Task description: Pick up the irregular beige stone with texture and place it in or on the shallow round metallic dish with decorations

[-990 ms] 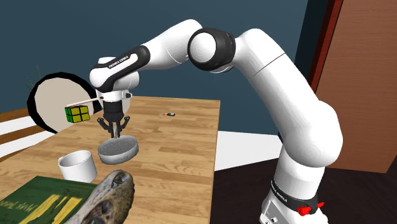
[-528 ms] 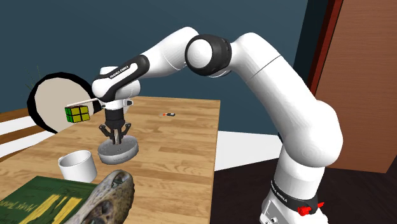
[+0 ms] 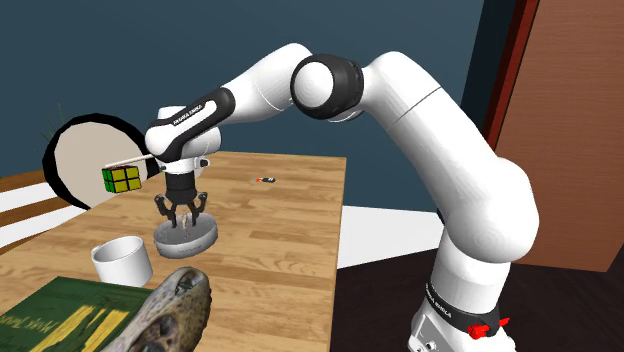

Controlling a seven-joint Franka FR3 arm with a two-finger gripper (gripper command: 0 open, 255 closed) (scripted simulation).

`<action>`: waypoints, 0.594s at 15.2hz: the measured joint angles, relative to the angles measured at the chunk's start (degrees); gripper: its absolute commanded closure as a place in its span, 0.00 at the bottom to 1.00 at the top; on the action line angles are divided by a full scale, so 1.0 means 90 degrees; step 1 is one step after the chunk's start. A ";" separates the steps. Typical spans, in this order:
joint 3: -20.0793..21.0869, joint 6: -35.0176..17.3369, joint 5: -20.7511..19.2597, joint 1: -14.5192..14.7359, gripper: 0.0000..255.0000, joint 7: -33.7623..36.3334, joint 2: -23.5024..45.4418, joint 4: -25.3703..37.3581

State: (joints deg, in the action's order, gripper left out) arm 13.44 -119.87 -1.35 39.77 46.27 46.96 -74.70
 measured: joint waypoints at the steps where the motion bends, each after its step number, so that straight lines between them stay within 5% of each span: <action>1: 0.0000 0.0000 0.0000 0.0000 0.00 0.0000 0.0000 0.0000; 9: 0.0024 0.0441 0.0035 -0.0060 0.00 -0.0023 -0.0266 0.0181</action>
State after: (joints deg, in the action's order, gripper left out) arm 13.66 -115.90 -1.03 39.23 46.06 44.56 -73.08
